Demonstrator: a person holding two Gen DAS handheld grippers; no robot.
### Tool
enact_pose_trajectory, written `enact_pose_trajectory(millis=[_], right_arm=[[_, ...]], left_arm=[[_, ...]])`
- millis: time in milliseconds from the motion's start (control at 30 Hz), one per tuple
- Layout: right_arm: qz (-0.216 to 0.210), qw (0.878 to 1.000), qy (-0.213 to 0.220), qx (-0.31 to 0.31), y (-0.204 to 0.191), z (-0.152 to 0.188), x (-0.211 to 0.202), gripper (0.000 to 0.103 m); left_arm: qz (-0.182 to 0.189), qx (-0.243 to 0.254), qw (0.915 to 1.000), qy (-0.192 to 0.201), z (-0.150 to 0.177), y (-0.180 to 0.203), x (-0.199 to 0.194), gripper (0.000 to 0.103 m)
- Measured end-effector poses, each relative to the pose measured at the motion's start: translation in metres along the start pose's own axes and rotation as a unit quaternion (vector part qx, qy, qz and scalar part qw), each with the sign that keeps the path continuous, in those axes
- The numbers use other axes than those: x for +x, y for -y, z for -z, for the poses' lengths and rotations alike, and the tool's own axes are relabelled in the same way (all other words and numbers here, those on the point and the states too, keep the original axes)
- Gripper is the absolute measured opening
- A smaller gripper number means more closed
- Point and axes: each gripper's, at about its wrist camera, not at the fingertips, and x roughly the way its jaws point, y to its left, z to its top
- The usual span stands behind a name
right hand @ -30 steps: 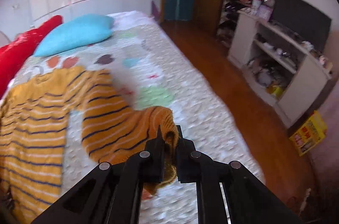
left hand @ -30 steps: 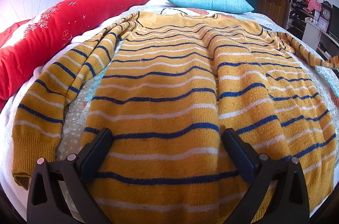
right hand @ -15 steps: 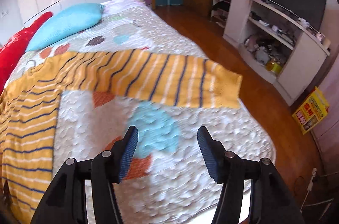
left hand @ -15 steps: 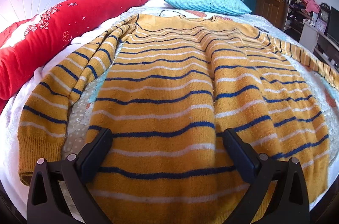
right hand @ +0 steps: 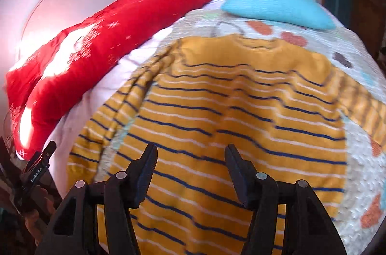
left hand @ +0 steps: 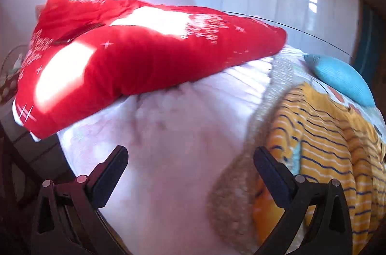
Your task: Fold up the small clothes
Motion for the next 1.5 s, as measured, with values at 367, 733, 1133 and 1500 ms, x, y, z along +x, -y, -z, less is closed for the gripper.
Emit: enact_pose_trajectory(millis=[367, 733, 1133, 1500], right_arm=[[-0.089, 0.988, -0.106, -0.068, -0.144, -0.017, 0.126, 0.060], [-0.098, 0.982, -0.120, -0.109, -0.230, -0.070, 0.198, 0.009], [-0.178, 0.973, -0.129, -0.067, -0.222, -0.104, 0.176, 0.045], [-0.037, 0.998, -0.030, 0.036, 0.045, -0.007, -0.081, 0.073]], left_arm=[[-0.030, -0.093, 0.9947, -0.032, 0.001, -0.066, 0.023, 0.103], [-0.019, -0.153, 0.9870, -0.045, 0.006, -0.091, 0.029, 0.103], [0.008, -0.148, 0.9887, -0.023, 0.002, -0.077, 0.015, 0.103], [0.248, -0.074, 0.9602, -0.106, 0.013, 0.020, 0.012, 0.103]])
